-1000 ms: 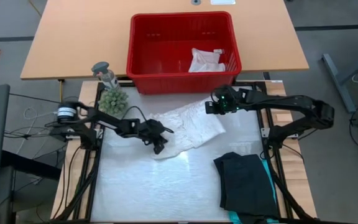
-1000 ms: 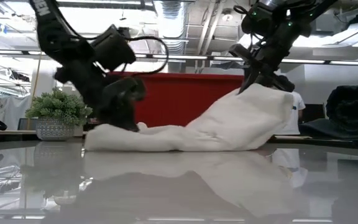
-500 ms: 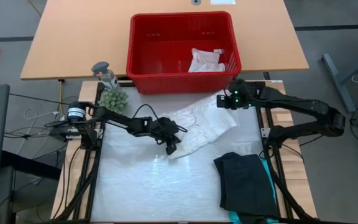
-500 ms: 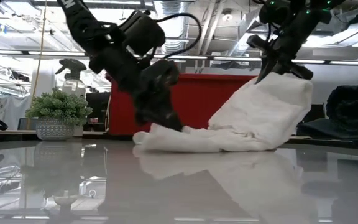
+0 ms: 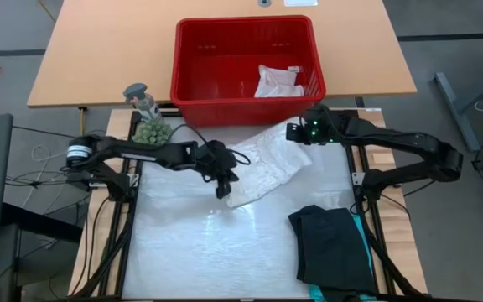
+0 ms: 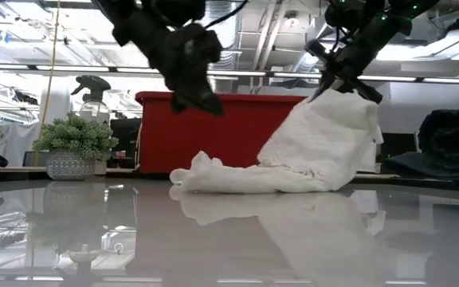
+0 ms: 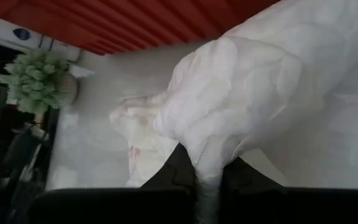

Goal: Fold Laundry from Bin
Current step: Fold the white t-shirt

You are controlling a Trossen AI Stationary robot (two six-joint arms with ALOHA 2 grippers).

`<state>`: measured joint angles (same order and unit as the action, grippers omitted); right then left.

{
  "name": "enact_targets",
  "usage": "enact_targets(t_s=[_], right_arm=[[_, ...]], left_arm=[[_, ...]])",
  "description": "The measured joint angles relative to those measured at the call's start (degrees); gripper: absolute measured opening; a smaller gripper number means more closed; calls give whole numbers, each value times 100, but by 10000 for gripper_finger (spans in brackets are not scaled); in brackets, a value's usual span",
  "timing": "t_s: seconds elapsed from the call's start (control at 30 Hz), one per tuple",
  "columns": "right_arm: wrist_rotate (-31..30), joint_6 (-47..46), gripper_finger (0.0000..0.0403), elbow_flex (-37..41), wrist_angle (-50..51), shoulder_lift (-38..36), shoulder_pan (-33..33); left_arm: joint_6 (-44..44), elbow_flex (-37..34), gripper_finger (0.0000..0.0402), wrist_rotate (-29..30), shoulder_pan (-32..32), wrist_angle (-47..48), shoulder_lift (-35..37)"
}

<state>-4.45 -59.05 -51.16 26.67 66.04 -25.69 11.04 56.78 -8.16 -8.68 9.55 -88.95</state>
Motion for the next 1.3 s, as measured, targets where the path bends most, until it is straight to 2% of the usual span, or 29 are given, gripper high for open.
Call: enact_targets(t_s=[0.17, 0.3, 0.4, 0.53, 0.7, 0.9, 1.13, 1.3], right_arm=[[-4, -140, 45, -69, -290, 406, 263], [-4, -70, 45, -354, -222, 841, 390], [-7, 124, 45, -658, -27, 1084, 431], [-7, 425, 45, -1106, 382, 1318, 419], [-50, 641, 45, -1510, 663, 1395, 417], [-175, 512, 45, -1598, 776, 1427, 432], [-230, 400, 45, -1646, 506, 2068, 571], [-288, 479, 45, -2197, 330, 2637, 744]], left_arm=[[187, -797, 0, -21, -206, -80, 376], [567, -1725, 0, -17, -195, -813, 413], [827, -2378, 0, 244, -204, -1506, 343], [978, -2818, 0, 552, -181, -2035, 197], [1111, -2834, 0, 590, -52, -2507, -107], [1362, -2467, 0, 548, 164, -2772, -504], [1365, -1940, 0, 361, 465, -2752, -955], [1369, -1755, 0, 294, 627, -2713, -1059]])
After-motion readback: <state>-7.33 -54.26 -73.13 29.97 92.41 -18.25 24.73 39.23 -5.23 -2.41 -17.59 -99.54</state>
